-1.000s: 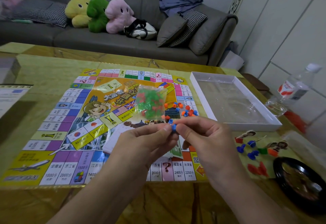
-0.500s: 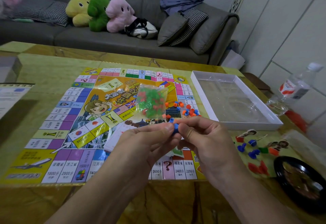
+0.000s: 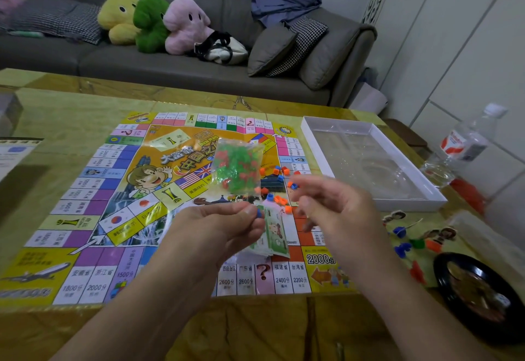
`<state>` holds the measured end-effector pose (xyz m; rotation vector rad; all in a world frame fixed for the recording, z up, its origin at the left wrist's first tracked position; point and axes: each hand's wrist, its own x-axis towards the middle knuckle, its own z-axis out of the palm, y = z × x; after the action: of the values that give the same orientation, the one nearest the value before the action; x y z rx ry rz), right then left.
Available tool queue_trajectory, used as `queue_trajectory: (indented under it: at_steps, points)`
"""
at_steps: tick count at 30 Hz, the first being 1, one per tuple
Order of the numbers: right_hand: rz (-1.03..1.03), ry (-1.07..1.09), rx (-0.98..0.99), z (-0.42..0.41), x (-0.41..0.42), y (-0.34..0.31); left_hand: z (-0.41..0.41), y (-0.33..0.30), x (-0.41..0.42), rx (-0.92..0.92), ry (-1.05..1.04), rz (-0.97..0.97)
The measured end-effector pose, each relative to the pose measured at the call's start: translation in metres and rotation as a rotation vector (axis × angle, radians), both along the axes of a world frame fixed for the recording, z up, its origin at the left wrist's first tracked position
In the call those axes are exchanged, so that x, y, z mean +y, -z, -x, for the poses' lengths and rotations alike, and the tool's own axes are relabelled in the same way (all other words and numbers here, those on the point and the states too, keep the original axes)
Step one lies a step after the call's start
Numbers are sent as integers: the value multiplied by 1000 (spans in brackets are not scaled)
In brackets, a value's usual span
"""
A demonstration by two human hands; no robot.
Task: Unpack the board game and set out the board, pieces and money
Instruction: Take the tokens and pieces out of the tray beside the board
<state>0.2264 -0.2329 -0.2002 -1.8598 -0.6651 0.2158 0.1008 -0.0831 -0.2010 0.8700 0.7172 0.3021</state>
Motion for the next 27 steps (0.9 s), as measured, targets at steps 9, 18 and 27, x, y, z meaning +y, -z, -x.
queue_trajectory:
  at_steps: [9, 18, 27]
  points:
    - [555, 167, -305, -75, 20, 14, -4, -1, 4, 34, -22, -153]
    - [903, 207, -460, -87, 62, 26, -2, -2, 7, -91, 34, -50]
    - [861, 207, -463, -76, 66, 27, 0, -3, 6, -97, 44, -30]
